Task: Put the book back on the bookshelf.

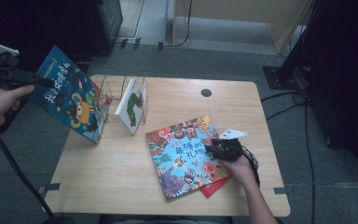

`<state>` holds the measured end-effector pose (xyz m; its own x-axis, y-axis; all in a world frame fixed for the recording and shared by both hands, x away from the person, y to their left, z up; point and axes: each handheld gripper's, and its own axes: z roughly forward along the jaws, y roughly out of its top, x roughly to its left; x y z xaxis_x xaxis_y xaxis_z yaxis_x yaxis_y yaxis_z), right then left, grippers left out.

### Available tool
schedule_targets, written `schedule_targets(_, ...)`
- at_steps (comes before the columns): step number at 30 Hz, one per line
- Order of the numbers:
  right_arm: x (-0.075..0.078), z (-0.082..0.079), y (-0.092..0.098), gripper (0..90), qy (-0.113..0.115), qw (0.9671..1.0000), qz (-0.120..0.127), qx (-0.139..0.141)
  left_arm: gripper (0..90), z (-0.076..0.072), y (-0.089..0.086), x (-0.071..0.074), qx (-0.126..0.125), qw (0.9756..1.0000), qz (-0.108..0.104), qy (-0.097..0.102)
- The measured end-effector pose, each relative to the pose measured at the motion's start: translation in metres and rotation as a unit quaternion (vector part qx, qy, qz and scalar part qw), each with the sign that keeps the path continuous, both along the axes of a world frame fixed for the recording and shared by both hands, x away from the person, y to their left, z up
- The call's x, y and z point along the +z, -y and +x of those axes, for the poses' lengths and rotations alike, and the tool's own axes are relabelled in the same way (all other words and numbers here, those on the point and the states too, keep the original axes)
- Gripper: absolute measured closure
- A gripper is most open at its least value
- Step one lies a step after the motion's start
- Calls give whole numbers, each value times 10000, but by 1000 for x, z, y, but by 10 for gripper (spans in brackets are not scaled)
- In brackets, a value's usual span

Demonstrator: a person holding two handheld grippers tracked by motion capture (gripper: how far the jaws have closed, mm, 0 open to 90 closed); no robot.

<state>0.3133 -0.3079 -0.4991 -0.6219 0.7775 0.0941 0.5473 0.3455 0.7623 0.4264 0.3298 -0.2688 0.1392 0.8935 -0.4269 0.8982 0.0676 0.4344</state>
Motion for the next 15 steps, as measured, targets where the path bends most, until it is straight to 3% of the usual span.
schedule_targets(12,5,10,8,565,161,9994,267,-138,467,-58,0,-21,0,9999,-106,19)
schedule_targets(15,7,15,8,564,37,9994,290,-157,463,-69,5,-30,-46,10000,-31,12)
